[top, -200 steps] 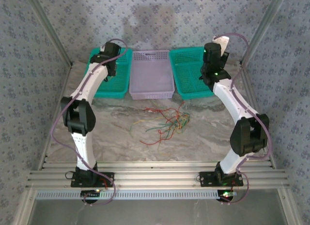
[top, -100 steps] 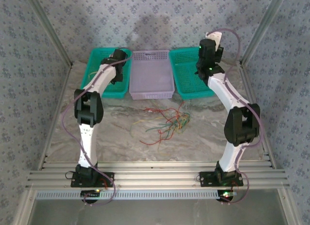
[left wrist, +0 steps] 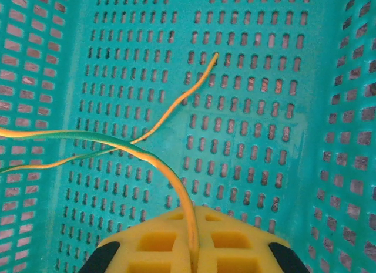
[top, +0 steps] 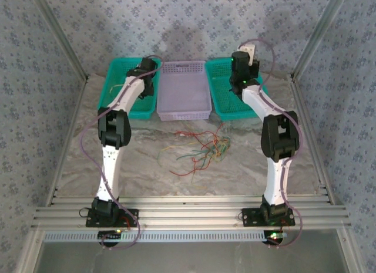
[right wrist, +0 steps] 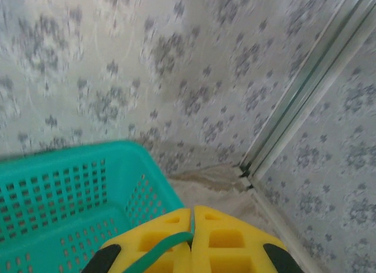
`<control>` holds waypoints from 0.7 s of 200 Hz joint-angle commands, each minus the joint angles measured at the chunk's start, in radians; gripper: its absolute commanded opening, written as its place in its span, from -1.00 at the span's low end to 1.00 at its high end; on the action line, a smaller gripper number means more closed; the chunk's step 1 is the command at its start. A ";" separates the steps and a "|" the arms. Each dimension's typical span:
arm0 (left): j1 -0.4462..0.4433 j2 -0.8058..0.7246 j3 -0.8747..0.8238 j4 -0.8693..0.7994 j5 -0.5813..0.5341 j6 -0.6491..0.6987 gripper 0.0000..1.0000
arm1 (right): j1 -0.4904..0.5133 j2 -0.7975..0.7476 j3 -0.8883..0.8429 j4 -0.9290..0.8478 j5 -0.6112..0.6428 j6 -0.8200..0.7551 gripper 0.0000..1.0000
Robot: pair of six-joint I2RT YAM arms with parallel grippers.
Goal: Untangle the cables
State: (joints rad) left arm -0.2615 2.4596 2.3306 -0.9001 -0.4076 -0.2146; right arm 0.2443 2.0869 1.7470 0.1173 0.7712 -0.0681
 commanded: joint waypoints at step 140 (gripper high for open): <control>0.022 0.079 0.087 -0.051 0.104 -0.031 -0.67 | -0.009 0.240 0.194 -0.412 -0.092 0.171 -1.00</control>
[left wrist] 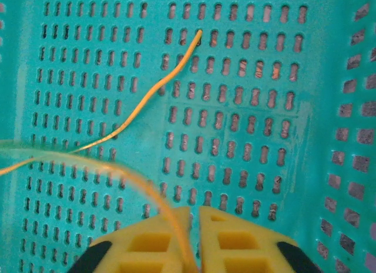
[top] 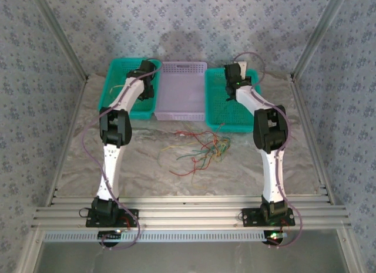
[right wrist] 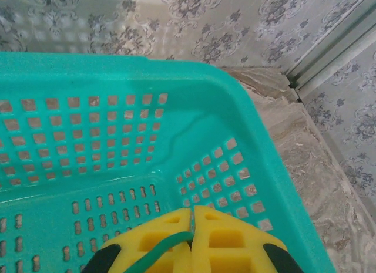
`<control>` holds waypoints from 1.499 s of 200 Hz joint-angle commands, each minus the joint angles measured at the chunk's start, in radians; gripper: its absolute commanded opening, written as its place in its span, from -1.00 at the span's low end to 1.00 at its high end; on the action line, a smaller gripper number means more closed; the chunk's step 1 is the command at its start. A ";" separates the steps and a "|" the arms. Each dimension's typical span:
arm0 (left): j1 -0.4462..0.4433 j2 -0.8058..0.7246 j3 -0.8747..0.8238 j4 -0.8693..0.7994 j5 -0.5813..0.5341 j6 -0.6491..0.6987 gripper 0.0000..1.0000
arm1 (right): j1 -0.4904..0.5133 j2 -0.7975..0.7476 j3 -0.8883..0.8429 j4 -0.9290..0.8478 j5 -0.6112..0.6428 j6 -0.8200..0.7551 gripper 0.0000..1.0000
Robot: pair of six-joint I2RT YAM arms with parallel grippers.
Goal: Untangle the cables
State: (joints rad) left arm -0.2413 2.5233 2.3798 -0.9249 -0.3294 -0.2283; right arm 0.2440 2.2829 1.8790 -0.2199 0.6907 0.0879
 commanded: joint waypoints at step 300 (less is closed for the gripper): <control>-0.096 -0.372 0.100 -0.133 0.066 -0.067 0.99 | 0.140 -0.681 -0.379 -0.228 -0.413 0.233 0.45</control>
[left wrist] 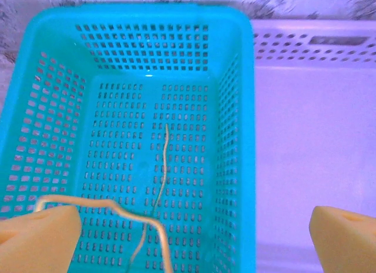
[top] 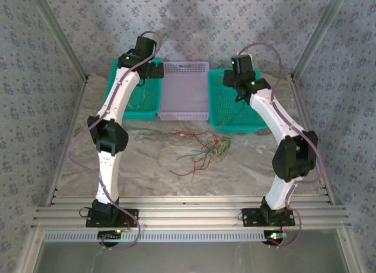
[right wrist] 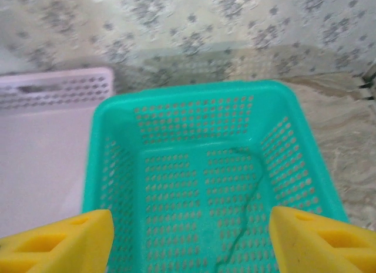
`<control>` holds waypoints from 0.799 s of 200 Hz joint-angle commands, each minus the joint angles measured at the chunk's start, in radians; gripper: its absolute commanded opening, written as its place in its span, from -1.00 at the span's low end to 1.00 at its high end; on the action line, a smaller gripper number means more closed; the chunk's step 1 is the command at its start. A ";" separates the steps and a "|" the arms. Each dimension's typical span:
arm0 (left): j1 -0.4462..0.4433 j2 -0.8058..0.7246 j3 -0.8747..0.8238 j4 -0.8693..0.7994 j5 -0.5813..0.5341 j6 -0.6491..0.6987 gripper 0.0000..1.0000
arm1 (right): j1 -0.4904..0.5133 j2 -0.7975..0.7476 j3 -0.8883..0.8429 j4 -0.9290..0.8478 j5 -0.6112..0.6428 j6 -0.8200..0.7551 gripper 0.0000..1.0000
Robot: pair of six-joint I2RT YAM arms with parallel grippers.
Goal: Untangle the cables
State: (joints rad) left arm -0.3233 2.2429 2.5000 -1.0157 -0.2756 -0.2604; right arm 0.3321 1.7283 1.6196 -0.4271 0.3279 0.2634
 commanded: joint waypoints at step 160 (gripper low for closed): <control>-0.082 -0.671 -0.766 0.140 -0.034 -0.151 0.99 | 0.146 -0.573 -0.780 -0.077 -0.173 0.338 0.48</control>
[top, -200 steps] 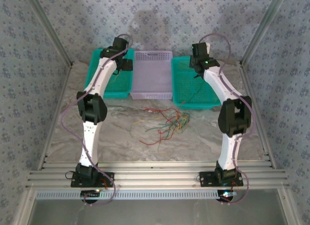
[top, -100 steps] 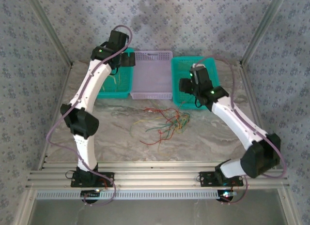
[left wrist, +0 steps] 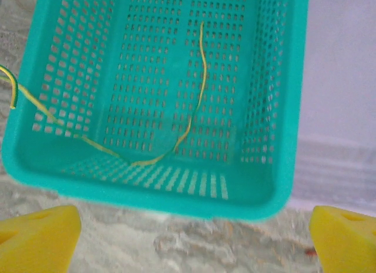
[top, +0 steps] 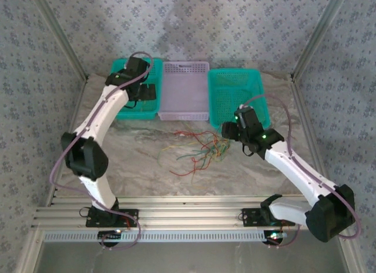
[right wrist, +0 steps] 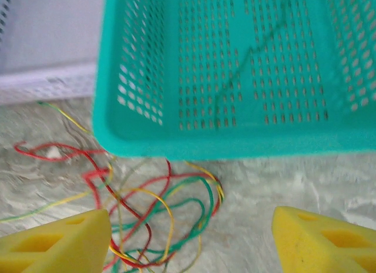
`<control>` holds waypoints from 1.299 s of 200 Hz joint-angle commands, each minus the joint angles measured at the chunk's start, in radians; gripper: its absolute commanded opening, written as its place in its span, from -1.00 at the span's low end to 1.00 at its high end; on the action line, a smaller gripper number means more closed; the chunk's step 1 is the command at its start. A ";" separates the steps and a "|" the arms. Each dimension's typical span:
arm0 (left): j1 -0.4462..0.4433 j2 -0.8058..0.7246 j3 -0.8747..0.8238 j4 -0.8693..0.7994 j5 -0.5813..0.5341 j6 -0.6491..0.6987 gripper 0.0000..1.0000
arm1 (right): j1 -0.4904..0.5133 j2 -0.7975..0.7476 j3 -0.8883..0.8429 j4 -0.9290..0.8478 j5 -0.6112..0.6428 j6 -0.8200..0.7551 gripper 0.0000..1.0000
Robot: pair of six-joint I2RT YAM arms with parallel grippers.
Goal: Untangle the cables
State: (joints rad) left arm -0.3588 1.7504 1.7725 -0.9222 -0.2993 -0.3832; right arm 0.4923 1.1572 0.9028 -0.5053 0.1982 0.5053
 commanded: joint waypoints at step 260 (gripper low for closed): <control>-0.365 -0.489 -0.746 0.351 0.365 -0.325 0.99 | -0.094 -0.145 -0.126 0.126 -0.281 0.101 0.35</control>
State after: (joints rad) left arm -0.6918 1.2312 1.0485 -0.7048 -0.0528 -0.6605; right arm 0.3767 1.0908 0.8413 -0.2768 -0.0067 0.6262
